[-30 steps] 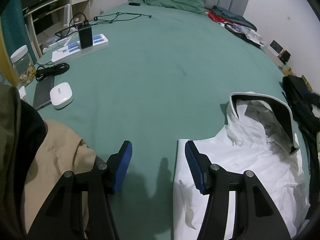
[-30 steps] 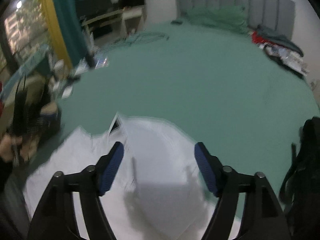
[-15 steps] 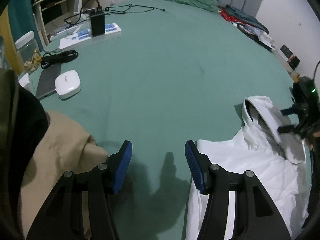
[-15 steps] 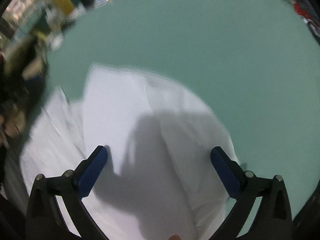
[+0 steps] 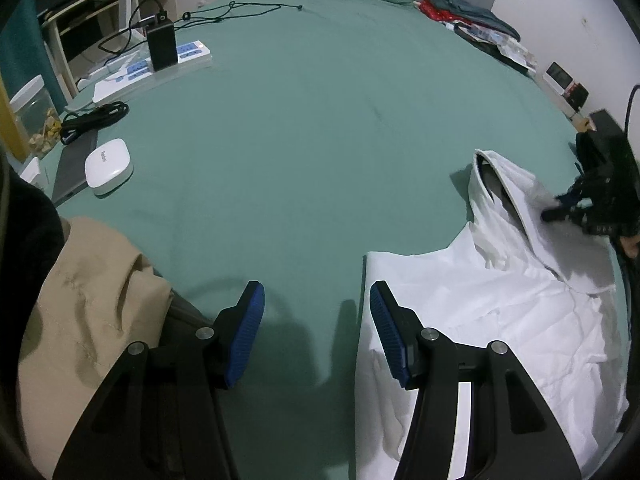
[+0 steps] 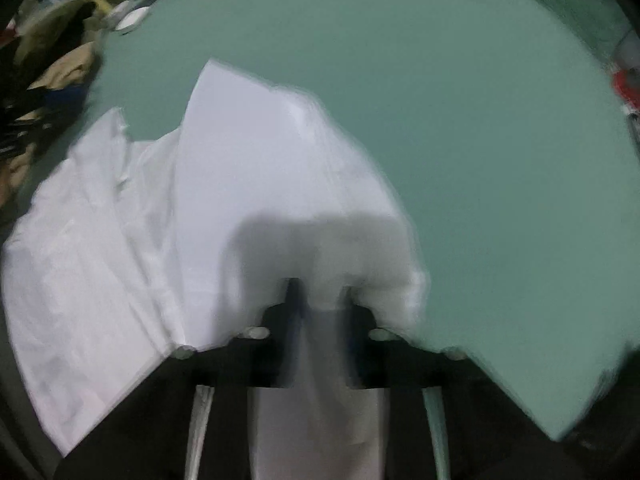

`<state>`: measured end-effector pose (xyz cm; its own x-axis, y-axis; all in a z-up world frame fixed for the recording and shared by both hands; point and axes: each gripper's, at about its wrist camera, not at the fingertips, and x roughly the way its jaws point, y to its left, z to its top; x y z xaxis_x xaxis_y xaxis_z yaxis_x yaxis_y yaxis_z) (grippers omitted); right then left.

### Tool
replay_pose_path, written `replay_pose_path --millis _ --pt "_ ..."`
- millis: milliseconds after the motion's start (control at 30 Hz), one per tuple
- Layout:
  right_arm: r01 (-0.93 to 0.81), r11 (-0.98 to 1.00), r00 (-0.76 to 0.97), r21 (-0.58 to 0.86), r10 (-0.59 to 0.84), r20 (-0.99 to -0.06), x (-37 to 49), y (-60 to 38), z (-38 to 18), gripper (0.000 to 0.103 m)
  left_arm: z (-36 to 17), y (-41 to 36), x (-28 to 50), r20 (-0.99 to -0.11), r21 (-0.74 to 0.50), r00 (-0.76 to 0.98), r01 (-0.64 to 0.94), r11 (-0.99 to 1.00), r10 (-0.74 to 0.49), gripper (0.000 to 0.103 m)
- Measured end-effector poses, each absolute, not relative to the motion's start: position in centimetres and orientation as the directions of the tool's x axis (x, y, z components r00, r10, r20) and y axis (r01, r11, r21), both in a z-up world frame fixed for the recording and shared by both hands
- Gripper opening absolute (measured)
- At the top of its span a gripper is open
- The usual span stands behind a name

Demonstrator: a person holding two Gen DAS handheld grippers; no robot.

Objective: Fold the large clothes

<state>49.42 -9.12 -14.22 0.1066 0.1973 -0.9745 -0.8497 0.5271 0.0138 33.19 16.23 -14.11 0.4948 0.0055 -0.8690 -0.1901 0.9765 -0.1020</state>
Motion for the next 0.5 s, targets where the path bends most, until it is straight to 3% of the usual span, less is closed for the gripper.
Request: replay_pose_path --millis 100,200,233,333,400,500 --pt "-0.866 0.488 0.218 -0.11 0.17 -0.961 48.4 -8.5 -12.4 0.008 -13.7 16.3 33.1 -0.864 -0.105 0.504 -0.192 0.976 0.006 0.058" --pt "-0.858 0.36 0.433 -0.365 0.126 -0.893 45.7 -6.9 -10.5 0.007 -13.4 16.3 33.0 -0.86 -0.105 0.51 -0.196 0.975 0.01 0.058" --pt "-0.804 0.273 0.57 -0.529 0.099 -0.815 44.2 -6.0 -10.0 0.006 -13.3 16.4 32.9 -0.858 -0.111 0.514 -0.199 0.974 0.008 0.058" --pt "-0.646 0.078 0.763 -0.76 0.118 -0.636 40.3 -4.5 -10.0 0.005 -13.0 16.6 32.9 -0.855 -0.112 0.519 -0.203 0.973 0.01 0.058" --pt "-0.562 -0.032 0.817 -0.826 0.135 -0.561 37.4 -3.8 -11.3 0.005 -12.9 16.6 32.8 -0.853 -0.117 0.522 -0.199 0.973 0.004 0.058" --pt "-0.569 -0.04 0.81 -0.822 0.15 -0.567 34.7 -4.6 -12.6 0.005 -12.4 16.3 32.6 -0.848 -0.12 0.53 -0.187 0.975 -0.003 0.058"
